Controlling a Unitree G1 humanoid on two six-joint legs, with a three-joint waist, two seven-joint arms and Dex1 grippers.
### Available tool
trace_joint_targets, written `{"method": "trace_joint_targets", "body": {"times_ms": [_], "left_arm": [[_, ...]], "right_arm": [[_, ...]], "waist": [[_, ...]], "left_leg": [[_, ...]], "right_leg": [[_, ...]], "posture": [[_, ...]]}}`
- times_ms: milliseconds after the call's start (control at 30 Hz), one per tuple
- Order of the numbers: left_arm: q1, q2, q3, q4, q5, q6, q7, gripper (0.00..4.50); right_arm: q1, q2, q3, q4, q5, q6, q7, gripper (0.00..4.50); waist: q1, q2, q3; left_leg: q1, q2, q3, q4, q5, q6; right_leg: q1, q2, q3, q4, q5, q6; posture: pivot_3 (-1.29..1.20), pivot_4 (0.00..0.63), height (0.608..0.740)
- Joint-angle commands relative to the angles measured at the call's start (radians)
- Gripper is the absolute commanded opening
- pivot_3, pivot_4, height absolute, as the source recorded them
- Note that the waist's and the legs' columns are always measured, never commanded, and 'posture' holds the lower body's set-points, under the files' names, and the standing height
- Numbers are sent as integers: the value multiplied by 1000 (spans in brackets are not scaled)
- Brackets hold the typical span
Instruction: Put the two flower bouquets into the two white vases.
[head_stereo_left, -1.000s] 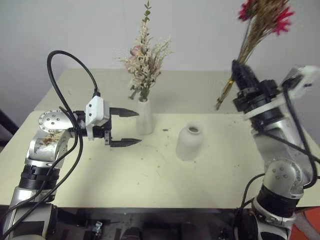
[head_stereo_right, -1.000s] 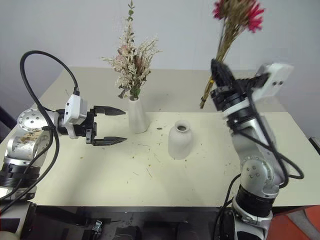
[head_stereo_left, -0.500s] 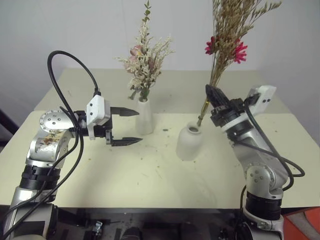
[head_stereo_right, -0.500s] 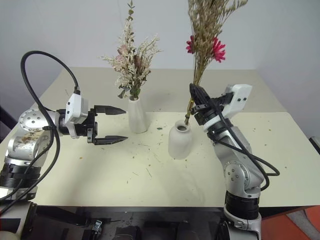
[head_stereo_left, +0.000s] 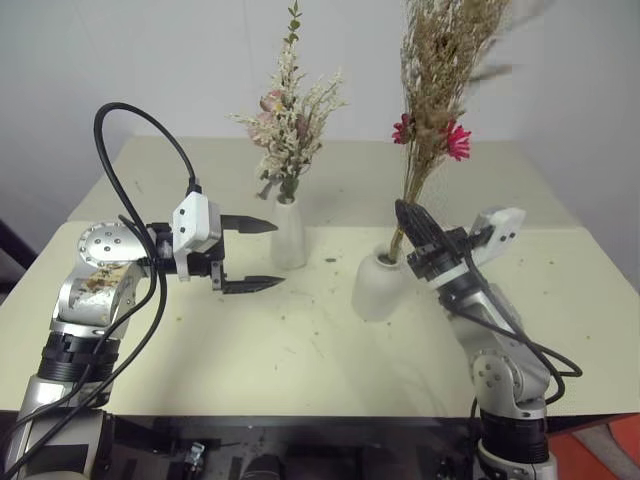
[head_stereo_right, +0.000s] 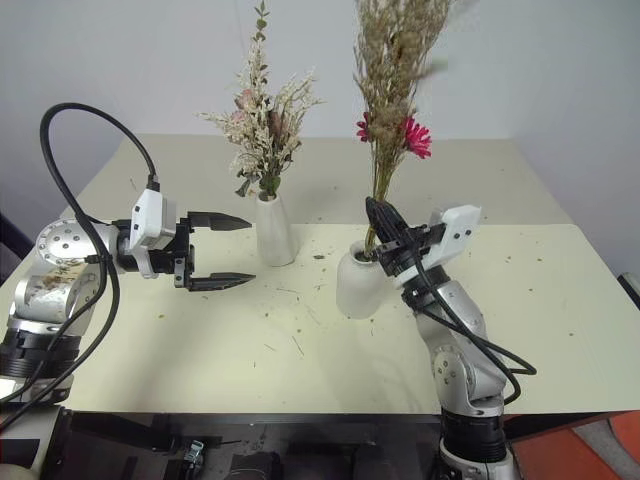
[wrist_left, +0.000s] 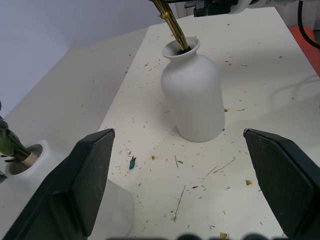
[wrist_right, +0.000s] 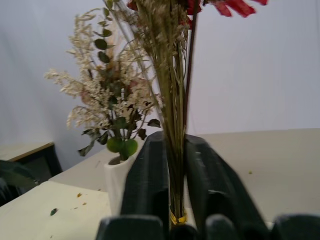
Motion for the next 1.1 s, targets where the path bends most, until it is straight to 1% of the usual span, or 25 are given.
{"method": "trace_joint_targets", "body": {"times_ms": [33,267,367,500,600,667,800,900,1100], "left_arm": [[-3,9,28,-26,-13,-23,6,4500],[-12,3,22,-10,-9,-35,4,4500],[-13,1,19,-8,-7,-39,7,4500],[-13,3,19,-7,-6,-39,7,4500],[-8,11,23,-9,-6,-34,8,4500],[-7,14,25,-7,-6,-34,8,4500],[-6,27,36,-1,-4,-36,11,4500],[8,50,59,3,-6,-38,14,4500],[66,97,109,-18,-14,-26,27,4500]], "right_arm": [[14,-7,9,-54,9,-31,28,1931],[62,-34,27,-73,-4,-20,44,4424],[97,-52,12,-97,5,-17,41,4470],[190,-105,-18,-164,36,-5,64,4470],[280,-186,-58,-228,68,12,113,4470],[310,-228,-76,-249,79,19,130,4470],[380,-361,-162,-273,86,56,173,4470],[443,-474,-276,-259,125,86,252,4470],[484,-636,-444,-182,169,113,395,4470]], "waist": [[0,0,0],[2,0,0],[3,0,0],[7,0,0],[6,0,0],[6,0,0],[3,0,0],[5,0,0],[6,0,0]], "left_leg": [[0,0,0,0,0,0],[0,0,0,0,0,0],[0,0,0,0,0,0],[-1,0,0,0,0,0],[-1,0,0,0,0,0],[0,0,0,0,0,0],[1,0,0,0,0,0],[1,0,0,0,0,0],[2,0,1,0,0,0]], "right_leg": [[0,0,0,0,0,0],[0,0,0,0,0,0],[0,0,0,0,0,1],[0,0,0,-1,-2,2],[1,-1,0,-1,-2,3],[1,-1,0,-1,-3,3],[2,0,0,-1,-4,6],[2,0,0,-1,-5,7],[4,0,0,-1,-5,7]], "posture": [[0,150,740],[0,150,740],[0,150,740],[0,150,740],[0,150,740],[0,150,740],[0,150,740],[0,150,740],[0,150,740]]}}
